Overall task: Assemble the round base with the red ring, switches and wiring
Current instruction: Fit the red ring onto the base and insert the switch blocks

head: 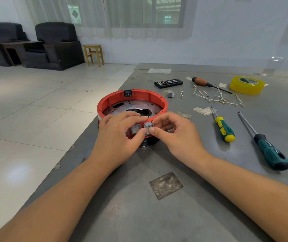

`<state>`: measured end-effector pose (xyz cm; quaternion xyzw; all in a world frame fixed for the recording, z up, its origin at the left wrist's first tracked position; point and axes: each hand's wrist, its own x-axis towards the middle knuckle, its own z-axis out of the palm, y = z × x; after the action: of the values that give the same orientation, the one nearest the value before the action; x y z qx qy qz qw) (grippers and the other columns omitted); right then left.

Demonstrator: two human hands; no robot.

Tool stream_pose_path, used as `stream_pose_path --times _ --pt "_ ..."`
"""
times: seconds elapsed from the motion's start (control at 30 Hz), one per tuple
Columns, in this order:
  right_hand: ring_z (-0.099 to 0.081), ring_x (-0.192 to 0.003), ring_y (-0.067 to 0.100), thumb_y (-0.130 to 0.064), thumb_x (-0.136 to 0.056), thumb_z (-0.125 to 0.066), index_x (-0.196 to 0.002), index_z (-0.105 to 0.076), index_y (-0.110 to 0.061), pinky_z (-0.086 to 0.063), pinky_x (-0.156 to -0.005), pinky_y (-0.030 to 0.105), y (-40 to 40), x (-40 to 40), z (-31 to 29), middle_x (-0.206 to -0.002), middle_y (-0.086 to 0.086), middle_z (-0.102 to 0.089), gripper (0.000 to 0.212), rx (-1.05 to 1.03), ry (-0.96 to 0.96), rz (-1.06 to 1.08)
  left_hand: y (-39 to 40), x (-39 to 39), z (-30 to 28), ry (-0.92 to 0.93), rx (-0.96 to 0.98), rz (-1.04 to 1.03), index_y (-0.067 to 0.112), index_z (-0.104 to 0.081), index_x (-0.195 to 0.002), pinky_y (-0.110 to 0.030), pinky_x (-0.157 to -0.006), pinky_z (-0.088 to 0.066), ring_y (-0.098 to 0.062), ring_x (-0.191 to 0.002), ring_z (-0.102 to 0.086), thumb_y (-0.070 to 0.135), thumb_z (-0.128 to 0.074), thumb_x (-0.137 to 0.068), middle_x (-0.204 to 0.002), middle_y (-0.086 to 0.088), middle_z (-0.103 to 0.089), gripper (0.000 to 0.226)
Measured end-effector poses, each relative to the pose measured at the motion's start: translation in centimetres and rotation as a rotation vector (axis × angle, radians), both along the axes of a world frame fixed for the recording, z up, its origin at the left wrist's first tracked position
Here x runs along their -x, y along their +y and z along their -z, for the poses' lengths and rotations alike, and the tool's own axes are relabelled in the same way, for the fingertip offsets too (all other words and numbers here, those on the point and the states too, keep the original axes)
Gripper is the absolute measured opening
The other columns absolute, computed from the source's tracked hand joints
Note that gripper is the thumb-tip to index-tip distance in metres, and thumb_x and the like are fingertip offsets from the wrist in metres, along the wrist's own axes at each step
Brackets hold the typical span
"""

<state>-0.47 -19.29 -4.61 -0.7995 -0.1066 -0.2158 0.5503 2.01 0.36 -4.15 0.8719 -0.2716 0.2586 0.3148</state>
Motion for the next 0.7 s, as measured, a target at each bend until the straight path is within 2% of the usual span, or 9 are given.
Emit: stream_pose_path --times 0.1,0.3,0.43,0.5,0.63,0.7 --pt "-0.064 -0.073 0.007 -0.030 -0.081 -0.086 -0.095 -0.069 -0.029 -0.050 -0.067 0.016 -0.2 -0.1 0.1 -0.091 -0.009 -0.071 0.022 0.017 0.004 0.061 -0.2 0.1 -0.1 0.015 -0.005 -0.009 0.040 -0.071 -0.125 -0.041 -0.112 -0.030 -0.004 -0.125 -0.058 0.045 -0.059 -0.094 -0.125 0.020 -0.070 0.034" --pt "-0.065 -0.076 0.006 -0.036 -0.081 -0.085 -0.099 -0.069 -0.030 -0.049 -0.065 0.014 -0.3 0.0 0.3 -0.097 -0.011 -0.069 0.024 0.106 -0.020 0.131 -0.3 0.3 -0.3 0.010 0.004 -0.028 0.039 -0.072 -0.123 -0.036 -0.110 -0.029 -0.005 -0.118 -0.060 0.044 -0.058 -0.093 -0.120 0.020 -0.071 0.034" --pt "-0.064 -0.077 0.005 -0.027 -0.088 -0.079 -0.098 -0.074 -0.032 -0.049 -0.068 0.015 -0.5 0.0 0.4 -0.090 -0.011 -0.070 0.012 0.107 -0.023 0.112 -0.4 0.4 -0.3 0.009 0.001 -0.030 0.039 -0.072 -0.123 -0.036 -0.110 -0.029 -0.003 -0.118 -0.059 0.043 -0.057 -0.092 -0.120 0.021 -0.071 0.034" --pt "-0.061 -0.074 0.001 -0.022 -0.089 -0.078 -0.096 -0.076 -0.034 -0.048 -0.068 0.012 -0.6 0.1 0.4 -0.086 -0.012 -0.069 0.014 0.115 -0.046 0.096 -0.5 0.4 -0.4 0.012 -0.001 -0.027 0.039 -0.072 -0.124 -0.036 -0.110 -0.029 -0.003 -0.117 -0.059 0.043 -0.057 -0.093 -0.120 0.021 -0.071 0.035" --pt "-0.062 -0.075 0.002 -0.022 -0.091 -0.076 -0.101 -0.081 -0.025 -0.045 -0.070 0.011 -1.0 -0.2 0.3 -0.086 -0.012 -0.070 0.011 0.155 -0.042 0.081 -0.5 0.4 -0.4 0.010 -0.006 -0.034 0.039 -0.072 -0.124 -0.034 -0.109 -0.029 -0.002 -0.116 -0.060 0.044 -0.057 -0.093 -0.119 0.020 -0.072 0.034" --pt "-0.065 -0.079 0.005 -0.021 -0.093 -0.075 -0.105 -0.082 -0.020 -0.047 -0.073 0.014 -1.1 -0.4 0.2 -0.088 -0.010 -0.072 0.014 0.216 -0.061 0.076 -0.6 0.5 -0.5 0.010 -0.013 -0.040 0.040 -0.071 -0.125 -0.034 -0.109 -0.030 -0.002 -0.116 -0.060 0.044 -0.057 -0.093 -0.120 0.021 -0.072 0.035"
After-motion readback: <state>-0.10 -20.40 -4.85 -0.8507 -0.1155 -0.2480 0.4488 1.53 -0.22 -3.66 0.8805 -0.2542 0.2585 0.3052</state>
